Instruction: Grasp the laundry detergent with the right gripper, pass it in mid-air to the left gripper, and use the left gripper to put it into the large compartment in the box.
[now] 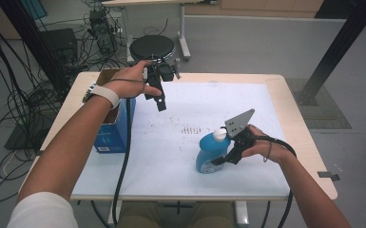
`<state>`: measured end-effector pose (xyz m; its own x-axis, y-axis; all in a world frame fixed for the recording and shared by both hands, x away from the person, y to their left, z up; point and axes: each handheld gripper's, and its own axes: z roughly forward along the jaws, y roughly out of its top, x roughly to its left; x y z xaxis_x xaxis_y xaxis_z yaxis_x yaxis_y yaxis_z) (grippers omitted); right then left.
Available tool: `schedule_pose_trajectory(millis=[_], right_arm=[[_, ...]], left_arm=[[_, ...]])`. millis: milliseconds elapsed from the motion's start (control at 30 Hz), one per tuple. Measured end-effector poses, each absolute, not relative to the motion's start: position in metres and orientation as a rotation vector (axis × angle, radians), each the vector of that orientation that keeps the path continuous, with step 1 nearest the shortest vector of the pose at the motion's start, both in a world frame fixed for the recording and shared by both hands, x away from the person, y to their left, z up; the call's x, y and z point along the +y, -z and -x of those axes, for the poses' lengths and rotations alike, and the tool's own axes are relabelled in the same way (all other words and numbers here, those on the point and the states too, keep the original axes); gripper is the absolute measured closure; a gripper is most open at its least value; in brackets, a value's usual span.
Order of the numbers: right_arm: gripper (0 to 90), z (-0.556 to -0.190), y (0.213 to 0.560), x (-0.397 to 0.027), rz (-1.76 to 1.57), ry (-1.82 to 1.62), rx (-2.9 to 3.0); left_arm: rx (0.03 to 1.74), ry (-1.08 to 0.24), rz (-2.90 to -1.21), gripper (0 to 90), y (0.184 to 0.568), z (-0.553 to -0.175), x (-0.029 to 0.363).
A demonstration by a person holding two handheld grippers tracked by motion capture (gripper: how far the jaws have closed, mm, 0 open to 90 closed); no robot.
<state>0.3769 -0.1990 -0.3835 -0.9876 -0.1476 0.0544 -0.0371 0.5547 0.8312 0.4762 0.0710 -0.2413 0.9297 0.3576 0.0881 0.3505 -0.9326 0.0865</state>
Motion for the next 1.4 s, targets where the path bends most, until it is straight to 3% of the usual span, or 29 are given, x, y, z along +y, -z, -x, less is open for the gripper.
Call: schedule_pose_trajectory(millis=[1400], right_arm=[[38.1,-0.3778,0.3881,-0.1979,-0.184,1.483,-2.627]], left_arm=[[0.557,-0.158,-3.020,11.3,0.2414,-0.4761,0.0720]])
